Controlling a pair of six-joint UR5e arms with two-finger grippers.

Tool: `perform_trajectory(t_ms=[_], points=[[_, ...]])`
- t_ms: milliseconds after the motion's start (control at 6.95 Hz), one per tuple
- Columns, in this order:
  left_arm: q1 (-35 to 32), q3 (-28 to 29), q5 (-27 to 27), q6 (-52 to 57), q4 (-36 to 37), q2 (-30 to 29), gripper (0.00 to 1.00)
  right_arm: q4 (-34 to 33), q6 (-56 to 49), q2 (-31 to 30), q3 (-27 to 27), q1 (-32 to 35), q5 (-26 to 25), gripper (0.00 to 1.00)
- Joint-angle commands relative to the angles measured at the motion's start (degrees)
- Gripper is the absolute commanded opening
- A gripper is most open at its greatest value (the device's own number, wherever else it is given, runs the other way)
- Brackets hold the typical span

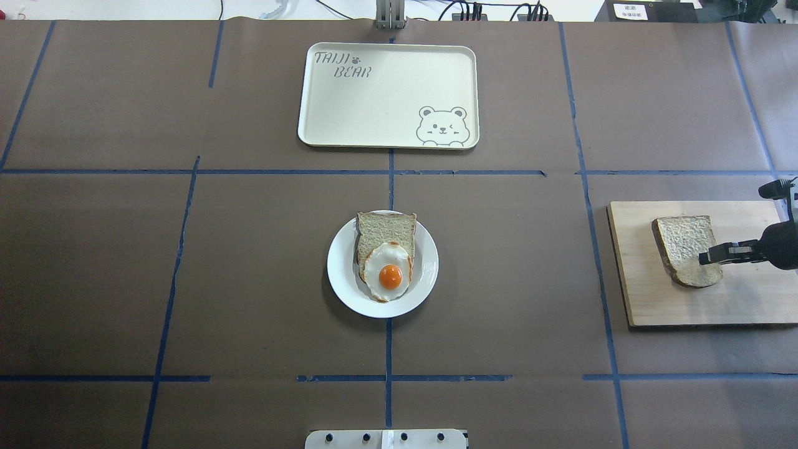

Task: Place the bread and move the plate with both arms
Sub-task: 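Reach the right gripper down and grasp the bread slice on the bamboo board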

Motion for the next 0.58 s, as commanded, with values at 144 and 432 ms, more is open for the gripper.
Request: perform_trajectory(t_ms=[144, 432], points=[[0.0, 0.0, 0.0, 0.0, 0.0, 0.0, 1.00, 0.0, 1.0, -0.5, 1.2, 0.1, 1.8, 0.00], [0.0, -0.1, 0.1, 0.0, 0.0, 0.0, 1.00, -0.2, 1.1, 0.1, 2.9, 0.1, 4.5, 0.00]])
